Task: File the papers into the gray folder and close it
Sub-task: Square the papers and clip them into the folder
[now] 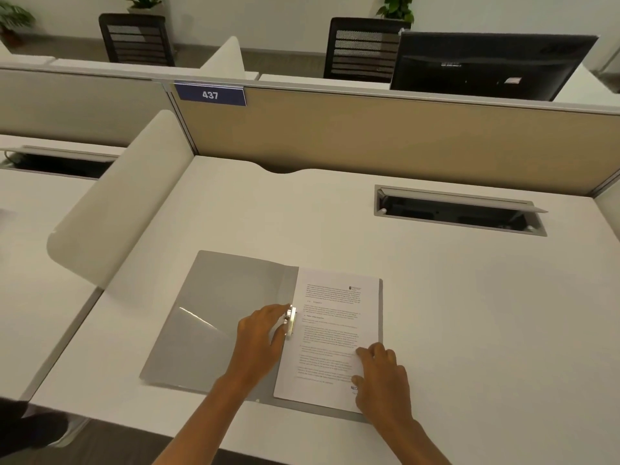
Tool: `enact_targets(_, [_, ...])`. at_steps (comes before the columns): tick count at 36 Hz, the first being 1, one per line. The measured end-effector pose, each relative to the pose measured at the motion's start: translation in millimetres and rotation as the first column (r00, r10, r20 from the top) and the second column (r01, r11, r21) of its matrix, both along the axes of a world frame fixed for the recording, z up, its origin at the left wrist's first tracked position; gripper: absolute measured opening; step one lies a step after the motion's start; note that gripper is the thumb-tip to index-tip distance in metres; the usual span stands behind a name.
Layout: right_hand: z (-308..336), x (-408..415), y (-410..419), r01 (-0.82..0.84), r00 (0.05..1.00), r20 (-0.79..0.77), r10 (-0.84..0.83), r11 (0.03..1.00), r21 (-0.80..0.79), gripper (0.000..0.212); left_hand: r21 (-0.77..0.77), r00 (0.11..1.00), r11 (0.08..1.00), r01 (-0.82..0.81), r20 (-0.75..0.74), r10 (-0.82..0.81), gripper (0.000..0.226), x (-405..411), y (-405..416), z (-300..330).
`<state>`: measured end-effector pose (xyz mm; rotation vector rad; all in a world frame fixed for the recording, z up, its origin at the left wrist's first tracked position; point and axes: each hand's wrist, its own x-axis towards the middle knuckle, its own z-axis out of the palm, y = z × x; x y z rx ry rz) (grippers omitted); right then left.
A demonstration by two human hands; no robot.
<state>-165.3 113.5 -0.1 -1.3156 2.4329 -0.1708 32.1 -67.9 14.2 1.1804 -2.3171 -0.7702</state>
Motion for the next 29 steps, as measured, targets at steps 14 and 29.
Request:
enact_targets(14, [3, 2, 2, -0.005, 1.000, 0.004, 0.005, 1.000, 0.011, 0.056, 0.016, 0.989, 1.000, -0.016, 0.145, 0.014, 0.051, 20, 33, -15])
enact_targets(29, [12, 1, 3, -0.038, 0.999, 0.015, 0.037, 0.999, 0.022, 0.052, -0.019, 0.965, 1.000, -0.023, 0.262, 0.028, 0.061, 23, 54, -20])
